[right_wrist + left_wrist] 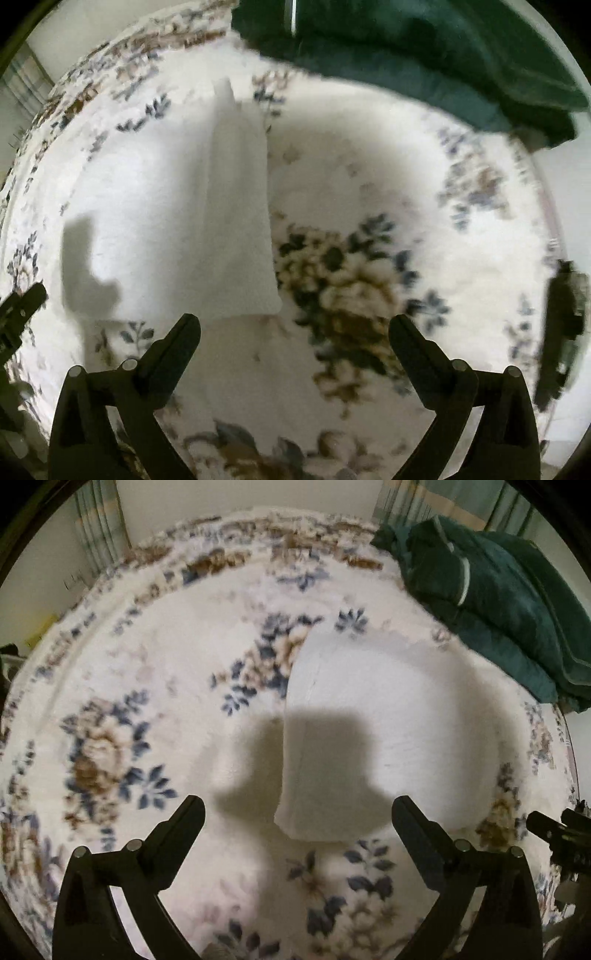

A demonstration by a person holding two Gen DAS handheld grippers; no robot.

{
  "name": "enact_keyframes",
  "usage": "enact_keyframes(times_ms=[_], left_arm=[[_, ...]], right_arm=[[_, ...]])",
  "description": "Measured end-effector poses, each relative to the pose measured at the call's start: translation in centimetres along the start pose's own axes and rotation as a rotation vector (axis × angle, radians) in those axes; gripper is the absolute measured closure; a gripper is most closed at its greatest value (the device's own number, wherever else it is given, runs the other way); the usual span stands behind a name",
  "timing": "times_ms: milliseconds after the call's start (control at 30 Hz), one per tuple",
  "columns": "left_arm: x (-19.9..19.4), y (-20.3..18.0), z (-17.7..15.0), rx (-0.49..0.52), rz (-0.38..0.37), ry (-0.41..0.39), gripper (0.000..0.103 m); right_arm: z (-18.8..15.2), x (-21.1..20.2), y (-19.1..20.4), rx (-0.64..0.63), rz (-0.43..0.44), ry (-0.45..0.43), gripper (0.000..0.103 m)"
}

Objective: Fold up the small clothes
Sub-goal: 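Open both grippers and pull them back from the folded sweater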

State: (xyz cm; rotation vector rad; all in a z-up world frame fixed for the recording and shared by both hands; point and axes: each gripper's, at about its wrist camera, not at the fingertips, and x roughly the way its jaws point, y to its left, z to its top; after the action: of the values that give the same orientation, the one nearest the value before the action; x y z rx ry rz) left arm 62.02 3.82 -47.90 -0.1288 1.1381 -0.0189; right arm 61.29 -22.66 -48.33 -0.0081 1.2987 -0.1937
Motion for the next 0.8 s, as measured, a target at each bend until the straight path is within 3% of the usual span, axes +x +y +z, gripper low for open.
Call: enact_keyframes(times_ms=[300, 800], left_arm=[[-14.6, -4.2, -1.2, 0.063, 0.04, -0.088, 0.0], [-38.1, -7.4, -6.4, 0.107, 0.021, -0.309, 0.0]], right_arm=[[-3.1, -16.0, -2.8, 0.0, -0.019, -0.133, 0.0], [-14.0, -43.9, -7.6, 0.027, -0.049, -0.402, 0.0]])
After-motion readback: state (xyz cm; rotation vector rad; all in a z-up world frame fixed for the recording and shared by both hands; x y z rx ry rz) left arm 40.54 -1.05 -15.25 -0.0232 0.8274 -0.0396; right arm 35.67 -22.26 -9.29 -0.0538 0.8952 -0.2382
